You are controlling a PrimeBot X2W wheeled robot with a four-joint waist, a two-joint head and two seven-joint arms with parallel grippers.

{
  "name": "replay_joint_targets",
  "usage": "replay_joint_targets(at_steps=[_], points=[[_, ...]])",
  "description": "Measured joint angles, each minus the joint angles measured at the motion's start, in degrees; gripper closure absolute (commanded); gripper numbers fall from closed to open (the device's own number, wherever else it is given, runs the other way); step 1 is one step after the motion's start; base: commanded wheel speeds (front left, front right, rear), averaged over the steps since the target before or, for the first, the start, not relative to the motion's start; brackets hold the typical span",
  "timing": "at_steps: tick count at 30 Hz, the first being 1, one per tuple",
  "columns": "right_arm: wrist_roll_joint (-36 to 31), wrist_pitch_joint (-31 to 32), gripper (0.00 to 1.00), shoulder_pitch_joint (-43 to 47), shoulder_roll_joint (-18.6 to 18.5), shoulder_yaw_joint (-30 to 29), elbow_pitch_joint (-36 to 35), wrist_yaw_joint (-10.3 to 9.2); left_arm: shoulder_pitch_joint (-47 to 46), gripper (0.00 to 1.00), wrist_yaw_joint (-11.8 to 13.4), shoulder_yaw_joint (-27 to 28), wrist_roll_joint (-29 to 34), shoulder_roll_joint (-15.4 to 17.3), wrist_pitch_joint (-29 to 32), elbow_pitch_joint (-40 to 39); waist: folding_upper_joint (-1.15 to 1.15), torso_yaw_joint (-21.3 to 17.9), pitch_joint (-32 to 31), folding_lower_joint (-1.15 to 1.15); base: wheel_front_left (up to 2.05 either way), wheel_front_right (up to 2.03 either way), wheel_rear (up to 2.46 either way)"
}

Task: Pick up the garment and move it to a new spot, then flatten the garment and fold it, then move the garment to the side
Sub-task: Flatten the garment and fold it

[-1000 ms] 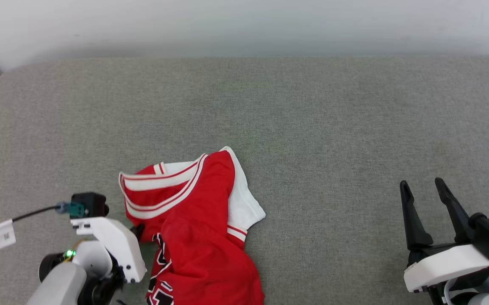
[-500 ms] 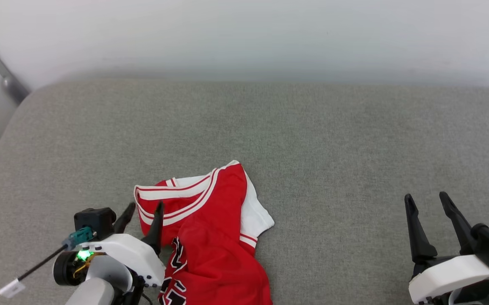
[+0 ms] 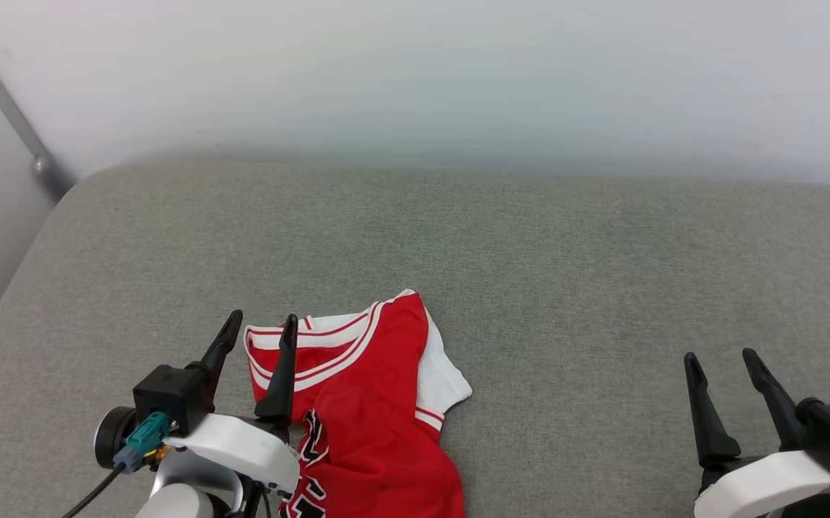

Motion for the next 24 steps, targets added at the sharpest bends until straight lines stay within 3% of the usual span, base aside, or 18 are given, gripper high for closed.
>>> replay_joint_targets(at_steps=[8,13,24], points=[[3.0,5.6,0.0,-5.3,0.0,-0.6,6.3,0.0,0.3,0.0,1.2,-0.9,1.0,0.2,0.2,-3.9,0.0,2.4,1.0,0.0,0.0,0.0,0.0],[3.5,14.5,0.0,-12.9,-0.1,1.9,14.9,-0.01,-1.3,0.0,0.9,-1.7,1.5,-0.6,0.1,-4.3,0.0,5.2,2.0,0.0,0.0,0.0,0.0],[11.8,37.3,0.0,-28.6,-1.7,13.0,28.8,0.0,-5.4,0.0,-1.1,-2.7,2.4,-2.8,-1.4,-2.5,0.0,11.5,5.9,0.0,0.0,0.0,0.0]])
